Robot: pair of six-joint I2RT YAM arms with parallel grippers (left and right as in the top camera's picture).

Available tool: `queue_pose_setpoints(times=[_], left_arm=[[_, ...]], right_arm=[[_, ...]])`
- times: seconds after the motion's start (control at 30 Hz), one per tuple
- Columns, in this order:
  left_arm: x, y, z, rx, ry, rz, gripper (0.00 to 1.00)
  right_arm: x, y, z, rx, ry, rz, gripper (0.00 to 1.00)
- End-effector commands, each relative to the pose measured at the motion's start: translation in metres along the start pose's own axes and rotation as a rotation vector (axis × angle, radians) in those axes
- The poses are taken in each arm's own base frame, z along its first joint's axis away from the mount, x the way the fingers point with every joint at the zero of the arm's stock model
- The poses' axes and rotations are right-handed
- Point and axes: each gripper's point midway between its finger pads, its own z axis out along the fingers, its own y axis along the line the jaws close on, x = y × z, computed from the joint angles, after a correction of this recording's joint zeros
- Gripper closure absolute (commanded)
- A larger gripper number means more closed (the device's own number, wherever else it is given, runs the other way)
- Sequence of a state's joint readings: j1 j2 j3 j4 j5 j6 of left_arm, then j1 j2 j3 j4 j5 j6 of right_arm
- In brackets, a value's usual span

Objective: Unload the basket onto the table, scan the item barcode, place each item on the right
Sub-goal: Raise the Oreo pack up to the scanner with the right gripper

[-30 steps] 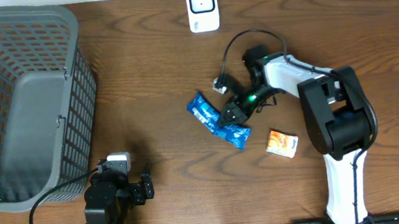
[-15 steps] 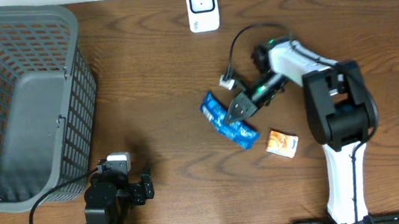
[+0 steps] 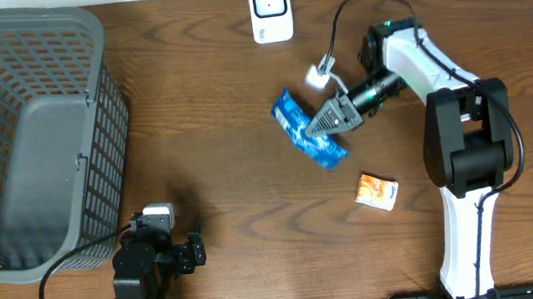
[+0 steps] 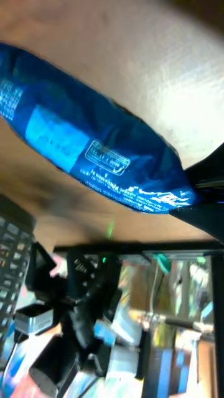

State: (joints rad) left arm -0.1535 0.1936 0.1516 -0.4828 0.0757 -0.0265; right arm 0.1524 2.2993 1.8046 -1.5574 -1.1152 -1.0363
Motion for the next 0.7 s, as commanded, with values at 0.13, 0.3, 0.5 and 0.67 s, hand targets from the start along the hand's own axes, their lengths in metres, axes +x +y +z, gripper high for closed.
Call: queue_pose_setpoints(times=[0.13,0.3,0.5,0.67], left_arm=[[0.006,0.001,0.002,-0.005,0.01,-0.004,0.1],[0.006,0.001,0.002,-0.005,0.01,-0.004,0.1],[0.006,0.001,0.002,-0.005,0.01,-0.004,0.1],[0.006,0.001,0.002,-0.005,0.01,-0.004,0.1]], right_arm=[[-0.054,-0.025,-0.038,0.416,0.11,-0.017,0.98],[-0.077,-0.043,-0.054,0.788,0.245,-0.093,0.99],[-0.115,-0.077,-0.076,1.213,0.308,-0.236,0.99],[-0.146,-0.089,-0.087,1.334,0.225,-0.3,0.99]])
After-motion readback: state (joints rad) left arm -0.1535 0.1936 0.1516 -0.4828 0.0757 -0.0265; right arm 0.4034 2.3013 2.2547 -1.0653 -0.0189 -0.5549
